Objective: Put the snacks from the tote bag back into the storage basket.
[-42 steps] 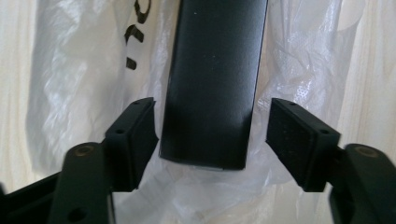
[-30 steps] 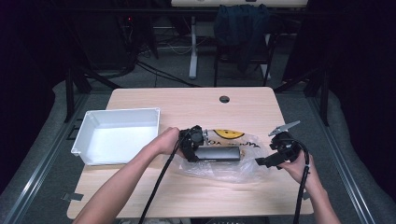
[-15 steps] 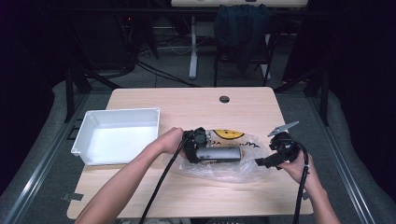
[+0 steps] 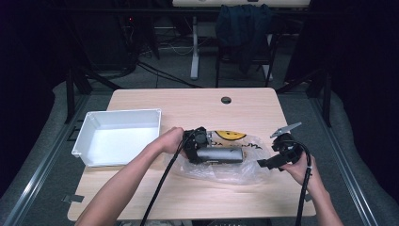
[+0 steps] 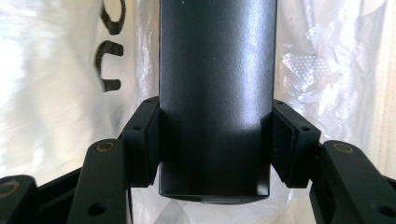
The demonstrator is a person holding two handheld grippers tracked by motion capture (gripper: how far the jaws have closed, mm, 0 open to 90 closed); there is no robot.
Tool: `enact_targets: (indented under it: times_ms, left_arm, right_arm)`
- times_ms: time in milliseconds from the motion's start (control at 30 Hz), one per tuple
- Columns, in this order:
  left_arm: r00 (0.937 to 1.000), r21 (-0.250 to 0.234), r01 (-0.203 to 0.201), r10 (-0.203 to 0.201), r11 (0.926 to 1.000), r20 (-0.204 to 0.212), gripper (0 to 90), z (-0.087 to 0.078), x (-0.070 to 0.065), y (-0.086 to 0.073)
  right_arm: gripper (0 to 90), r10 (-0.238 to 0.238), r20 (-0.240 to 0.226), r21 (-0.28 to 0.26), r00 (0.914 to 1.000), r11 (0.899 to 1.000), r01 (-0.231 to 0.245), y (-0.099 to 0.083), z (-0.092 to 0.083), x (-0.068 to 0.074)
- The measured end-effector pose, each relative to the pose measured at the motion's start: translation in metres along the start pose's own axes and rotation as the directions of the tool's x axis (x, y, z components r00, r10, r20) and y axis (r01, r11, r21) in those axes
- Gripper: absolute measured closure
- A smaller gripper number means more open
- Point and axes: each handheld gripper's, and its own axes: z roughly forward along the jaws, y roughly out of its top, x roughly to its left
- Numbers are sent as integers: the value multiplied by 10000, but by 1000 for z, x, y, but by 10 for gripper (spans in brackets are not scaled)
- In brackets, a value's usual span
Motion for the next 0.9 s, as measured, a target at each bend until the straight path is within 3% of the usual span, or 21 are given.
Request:
enact_targets:
  times_ms: [167,467,900]
  left_arm:
    - [9999,-234,-116,116,9997,-30,437,-11,-1,1]
    - [9993,-235,-328,324,9992,-197,437,-25,-5,0]
    - [9986,-851,-499,483,9951,-207,439,-53,-5,-3]
  right_arm:
    - [74,-98,70,82,9999,9999,97,2,1,1]
    - [75,-116,74,118,9999,9999,115,1,-1,0]
    - [74,-36,63,49,10000,10000,36,0,0,0]
